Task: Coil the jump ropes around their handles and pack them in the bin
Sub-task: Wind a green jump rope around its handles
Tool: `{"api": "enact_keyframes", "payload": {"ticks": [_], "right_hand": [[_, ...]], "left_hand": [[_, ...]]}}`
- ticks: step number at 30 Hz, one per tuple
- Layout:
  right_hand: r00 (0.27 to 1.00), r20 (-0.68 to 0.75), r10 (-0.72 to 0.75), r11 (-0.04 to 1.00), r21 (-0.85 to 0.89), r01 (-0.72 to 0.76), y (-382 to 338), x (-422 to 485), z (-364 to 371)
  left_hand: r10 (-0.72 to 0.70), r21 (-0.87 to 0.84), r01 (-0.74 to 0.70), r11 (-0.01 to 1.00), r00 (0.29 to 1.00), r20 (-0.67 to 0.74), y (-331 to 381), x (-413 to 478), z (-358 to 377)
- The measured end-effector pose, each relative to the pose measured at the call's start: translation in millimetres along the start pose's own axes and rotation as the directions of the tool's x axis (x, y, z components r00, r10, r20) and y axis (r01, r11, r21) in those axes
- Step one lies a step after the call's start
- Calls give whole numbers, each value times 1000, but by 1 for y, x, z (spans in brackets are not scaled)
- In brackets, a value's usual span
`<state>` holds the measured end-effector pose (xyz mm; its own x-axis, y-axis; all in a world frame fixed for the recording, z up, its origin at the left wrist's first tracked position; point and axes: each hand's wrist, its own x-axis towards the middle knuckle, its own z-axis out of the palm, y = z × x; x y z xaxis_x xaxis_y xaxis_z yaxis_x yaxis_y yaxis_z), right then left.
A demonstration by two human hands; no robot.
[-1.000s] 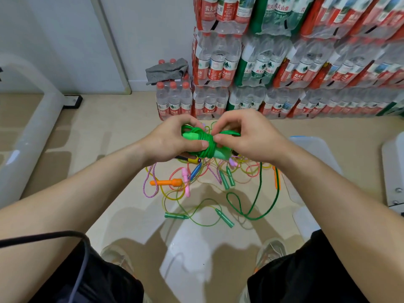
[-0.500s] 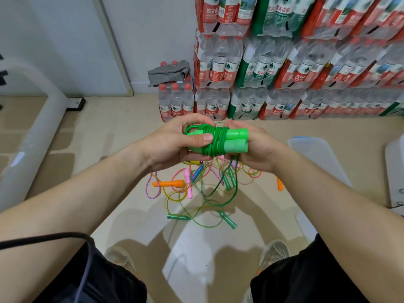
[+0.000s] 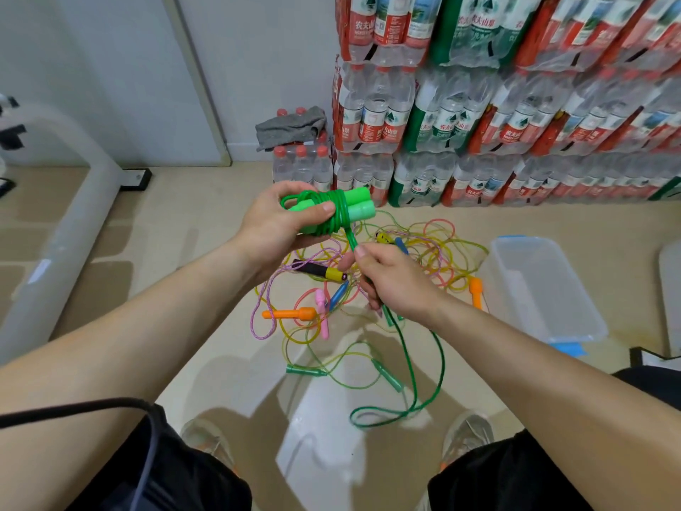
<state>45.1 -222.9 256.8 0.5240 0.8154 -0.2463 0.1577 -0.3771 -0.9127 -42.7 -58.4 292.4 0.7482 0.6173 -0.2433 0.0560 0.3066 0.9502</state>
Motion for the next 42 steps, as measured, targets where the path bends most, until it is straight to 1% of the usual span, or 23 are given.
{"api": "enact_keyframes", "payload": {"ticks": [2,3,5,7,9,10,12,14,15,16,18,21,23,24,25,27,30,32,34,36,38,40,42], "right_hand": [[998,2,-71,969,-237,69,-6,-2,-1],[996,22,-92,941,-326,94,-9,-3,-2],[993,57,-102,895,-430,117,-14,-5,-3],[994,66,-82,890,-445,103,-16,-7,-2],[998,55,-45,932,-356,61,-14,-8,0],[998,54,-12,952,-304,28,-12,-8,1],[993,100,66,965,-261,-38,-13,-9,3],[976,180,120,959,-274,-67,-15,-10,3],[970,207,127,957,-282,-65,-18,-11,2],[971,205,120,955,-290,-57,-21,-12,1],[991,118,65,951,-307,-25,-26,-11,-3],[998,-9,-66,923,-381,58,-31,-9,-14],[990,-23,-140,885,-451,115,-32,-8,-21],[985,-28,-168,873,-469,136,-34,-9,-25],[981,-41,-189,871,-469,148,-36,-9,-29],[973,-75,-220,887,-430,167,-41,-10,-38],[962,-64,-266,925,-297,236,-43,-7,-53],[959,-55,-279,941,-214,262,-41,-3,-63],[965,-19,-261,958,-129,257,-38,-1,-70],[974,-14,-227,973,-36,227,-33,2,-74],[985,-34,-170,980,102,172,-29,5,-74],[995,-20,-100,959,265,102,-27,6,-67],[1000,5,-9,918,396,7,-23,6,-53]], "left_hand": [[44,85,-40,996,998,-53,-3,1,0],[63,118,-55,992,996,-68,-6,0,1],[75,138,-63,988,994,-80,-12,-1,4],[27,41,-24,999,997,-73,-13,0,5],[-54,-113,51,992,998,-25,-11,1,4],[-85,-159,84,984,996,2,-10,2,3],[-114,-165,119,979,993,38,-12,2,2],[-118,-94,122,988,992,47,-17,2,3],[-108,-29,109,994,993,38,-20,2,3],[-92,48,90,995,996,22,-22,3,3],[-44,176,45,983,999,-12,-22,5,2],[39,304,-36,952,999,-2,-18,10,-1],[116,449,-115,886,993,24,-17,11,-2],[140,513,-142,846,989,44,-16,11,-2],[134,549,-151,822,988,71,-16,10,-2],[57,562,-134,816,987,152,-14,5,0],[-60,564,-118,817,956,288,-13,-2,5],[-124,476,-66,877,926,357,-9,-9,10],[-178,346,25,938,891,417,-4,-14,12],[-193,255,73,964,853,485,1,-17,12],[-176,192,84,978,826,535,3,-21,12],[-153,128,98,987,817,556,3,-24,13],[-129,42,126,991,831,541,4,-27,16]]}}
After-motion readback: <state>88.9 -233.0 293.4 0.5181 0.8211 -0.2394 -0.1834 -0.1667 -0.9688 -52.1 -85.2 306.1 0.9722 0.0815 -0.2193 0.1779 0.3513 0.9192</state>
